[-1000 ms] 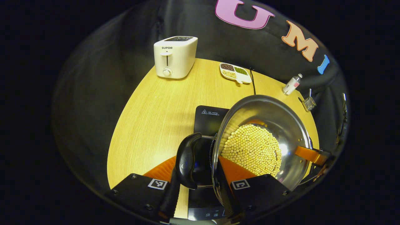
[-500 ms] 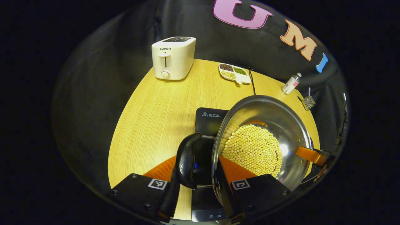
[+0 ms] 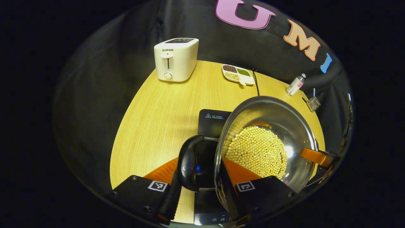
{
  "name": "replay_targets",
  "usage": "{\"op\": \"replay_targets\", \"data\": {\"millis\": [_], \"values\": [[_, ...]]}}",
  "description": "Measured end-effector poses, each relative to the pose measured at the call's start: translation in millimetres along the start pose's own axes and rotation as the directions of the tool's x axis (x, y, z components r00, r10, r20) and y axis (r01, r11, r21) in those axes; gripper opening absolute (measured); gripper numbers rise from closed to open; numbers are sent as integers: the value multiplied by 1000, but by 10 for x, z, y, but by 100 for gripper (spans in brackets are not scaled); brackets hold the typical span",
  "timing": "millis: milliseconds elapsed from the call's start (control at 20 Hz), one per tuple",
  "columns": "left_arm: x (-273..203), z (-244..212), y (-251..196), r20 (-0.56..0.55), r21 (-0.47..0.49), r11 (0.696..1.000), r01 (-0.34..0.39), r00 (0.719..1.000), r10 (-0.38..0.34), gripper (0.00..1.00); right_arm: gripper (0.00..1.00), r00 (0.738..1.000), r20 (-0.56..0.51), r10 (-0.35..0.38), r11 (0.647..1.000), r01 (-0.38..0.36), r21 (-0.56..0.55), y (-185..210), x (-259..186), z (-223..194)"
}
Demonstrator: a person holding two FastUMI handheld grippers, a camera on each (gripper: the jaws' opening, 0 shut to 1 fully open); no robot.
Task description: First push the handle of the pot to place it horizontally, then grasp the pot with both hands and set it on the induction cooktop.
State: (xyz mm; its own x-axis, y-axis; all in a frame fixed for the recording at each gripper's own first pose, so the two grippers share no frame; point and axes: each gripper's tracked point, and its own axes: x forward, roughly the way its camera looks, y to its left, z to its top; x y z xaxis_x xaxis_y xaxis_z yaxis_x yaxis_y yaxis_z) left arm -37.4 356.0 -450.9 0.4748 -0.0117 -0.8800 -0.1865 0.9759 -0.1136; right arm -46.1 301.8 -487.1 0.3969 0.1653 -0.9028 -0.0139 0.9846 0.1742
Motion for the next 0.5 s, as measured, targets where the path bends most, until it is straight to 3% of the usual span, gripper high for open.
{"op": "replay_targets", "data": {"millis": [200,250,300,500], "values": [[-10,-7,11,-6,-10,1000,-17,1000,16,67,48,1000,-2,-6,1000,6,-6,-16,2,4],[-6,-6,14,-7,-12,1000,-22,1000,22,70,57,1000,0,-11,1000,11,-8,-19,0,11],[-16,-4,17,-6,-13,1000,-25,1000,25,69,52,1000,1,-13,1000,13,-12,-15,-8,4],[-34,4,16,-1,-17,999,-39,999,39,71,59,1000,2,-12,1000,12,-25,-36,-15,29]]}}
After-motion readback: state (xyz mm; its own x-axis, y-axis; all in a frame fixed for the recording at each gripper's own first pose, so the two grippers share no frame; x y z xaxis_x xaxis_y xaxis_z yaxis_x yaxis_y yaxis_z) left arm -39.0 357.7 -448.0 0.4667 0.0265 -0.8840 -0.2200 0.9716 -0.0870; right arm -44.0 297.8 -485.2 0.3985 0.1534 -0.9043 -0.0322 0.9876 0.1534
